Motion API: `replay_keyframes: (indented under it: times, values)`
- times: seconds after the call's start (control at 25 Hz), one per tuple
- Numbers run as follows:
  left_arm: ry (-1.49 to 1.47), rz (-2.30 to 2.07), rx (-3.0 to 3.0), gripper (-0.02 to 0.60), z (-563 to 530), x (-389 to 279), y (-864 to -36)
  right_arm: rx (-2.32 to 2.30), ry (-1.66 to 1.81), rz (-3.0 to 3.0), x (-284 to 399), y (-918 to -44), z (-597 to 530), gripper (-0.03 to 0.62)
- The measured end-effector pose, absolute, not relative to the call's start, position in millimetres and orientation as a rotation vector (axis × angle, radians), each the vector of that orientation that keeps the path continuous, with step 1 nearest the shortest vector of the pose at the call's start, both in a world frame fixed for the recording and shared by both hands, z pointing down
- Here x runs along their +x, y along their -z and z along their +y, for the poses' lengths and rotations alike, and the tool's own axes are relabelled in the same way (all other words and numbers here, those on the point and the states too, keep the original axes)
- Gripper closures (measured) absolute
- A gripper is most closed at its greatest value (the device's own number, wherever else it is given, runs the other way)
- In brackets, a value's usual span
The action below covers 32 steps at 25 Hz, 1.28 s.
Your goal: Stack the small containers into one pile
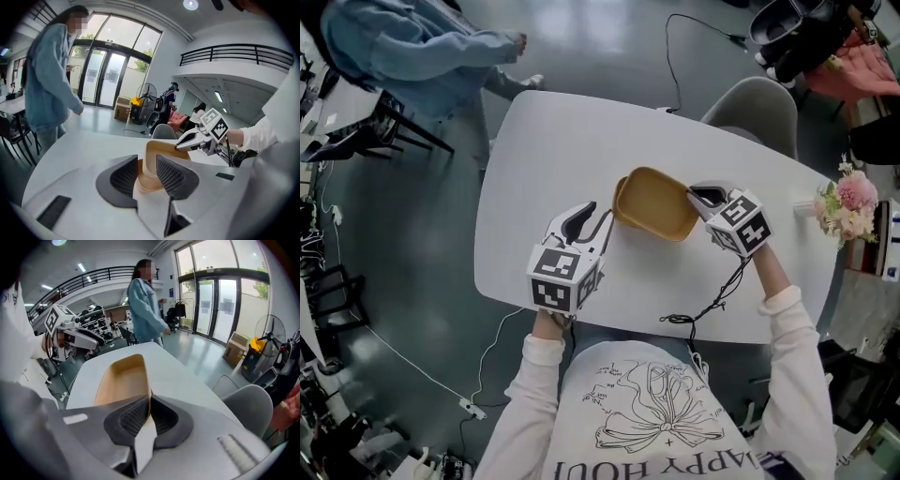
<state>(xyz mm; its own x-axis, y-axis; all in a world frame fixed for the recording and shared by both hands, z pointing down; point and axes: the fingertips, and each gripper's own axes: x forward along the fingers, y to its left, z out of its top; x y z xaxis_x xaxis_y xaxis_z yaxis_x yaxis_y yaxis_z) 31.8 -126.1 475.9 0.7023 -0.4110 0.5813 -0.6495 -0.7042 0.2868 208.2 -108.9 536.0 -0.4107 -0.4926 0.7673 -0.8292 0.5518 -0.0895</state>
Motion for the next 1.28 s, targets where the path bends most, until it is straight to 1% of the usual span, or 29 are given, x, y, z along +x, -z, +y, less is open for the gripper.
replay_keyframes:
  times: [0.52,0.84,0.96,1.04,1.28]
  values:
    - [-0.692,-0.842,2.366,0.459,-127.5,20.5,-495.6,0.760,-0.526,-2.069,187.0,-567.6,-131.8,0.568]
    - [-0.707,-0.823,2.353,0.459,-122.8,26.1,-503.8,0.739,-0.563,-2.053,186.1,-598.1,-128.7,0.556]
    - [-0.709,-0.827,2.349,0.459,-122.6,24.5,-505.9,0.757,-0.581,-2.075,181.3,-600.1,-125.9,0.495]
    - [-0.707,-0.837,2.351,0.459,-124.1,23.0,-508.1,0.788,-0.590,-2.081,179.2,-601.3,-125.9,0.431]
    - [-0.678,-0.868,2.373,0.459,-130.2,23.3,-496.0,1.064,-0.548,-2.111,184.3,-572.4,-140.3,0.419]
